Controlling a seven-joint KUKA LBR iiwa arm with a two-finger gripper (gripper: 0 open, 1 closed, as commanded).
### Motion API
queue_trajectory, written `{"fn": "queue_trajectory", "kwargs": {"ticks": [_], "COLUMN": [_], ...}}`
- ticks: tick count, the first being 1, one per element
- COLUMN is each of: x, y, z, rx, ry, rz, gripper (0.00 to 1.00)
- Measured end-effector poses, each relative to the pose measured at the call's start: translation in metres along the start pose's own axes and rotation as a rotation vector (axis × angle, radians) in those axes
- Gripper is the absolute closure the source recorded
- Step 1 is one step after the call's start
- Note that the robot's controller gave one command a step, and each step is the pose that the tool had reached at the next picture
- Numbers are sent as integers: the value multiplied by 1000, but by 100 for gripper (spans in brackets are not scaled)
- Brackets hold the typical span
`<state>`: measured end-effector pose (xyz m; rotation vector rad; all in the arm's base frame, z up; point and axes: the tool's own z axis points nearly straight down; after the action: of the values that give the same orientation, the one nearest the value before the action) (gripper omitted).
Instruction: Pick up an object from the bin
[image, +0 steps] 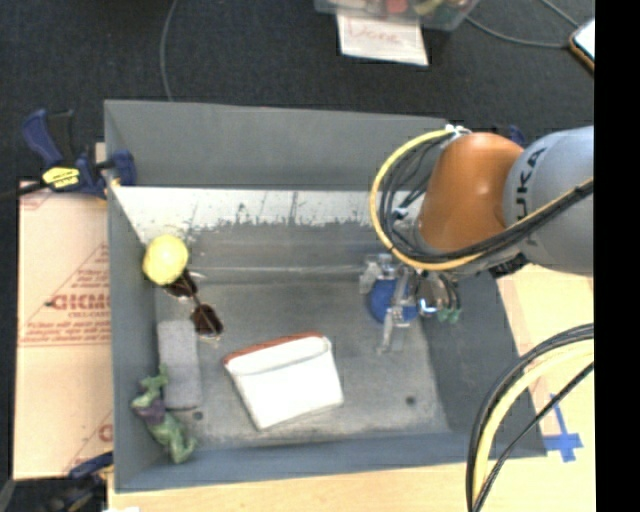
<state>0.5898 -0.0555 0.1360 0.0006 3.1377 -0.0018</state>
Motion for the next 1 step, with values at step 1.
{"fn": "queue_trajectory", "kwargs": {"ticks": [1], "x": [-46], "y": [-72], "z": [64], "rx": [2], "ry": [-6], "rz": [-148], "gripper": [0]}}
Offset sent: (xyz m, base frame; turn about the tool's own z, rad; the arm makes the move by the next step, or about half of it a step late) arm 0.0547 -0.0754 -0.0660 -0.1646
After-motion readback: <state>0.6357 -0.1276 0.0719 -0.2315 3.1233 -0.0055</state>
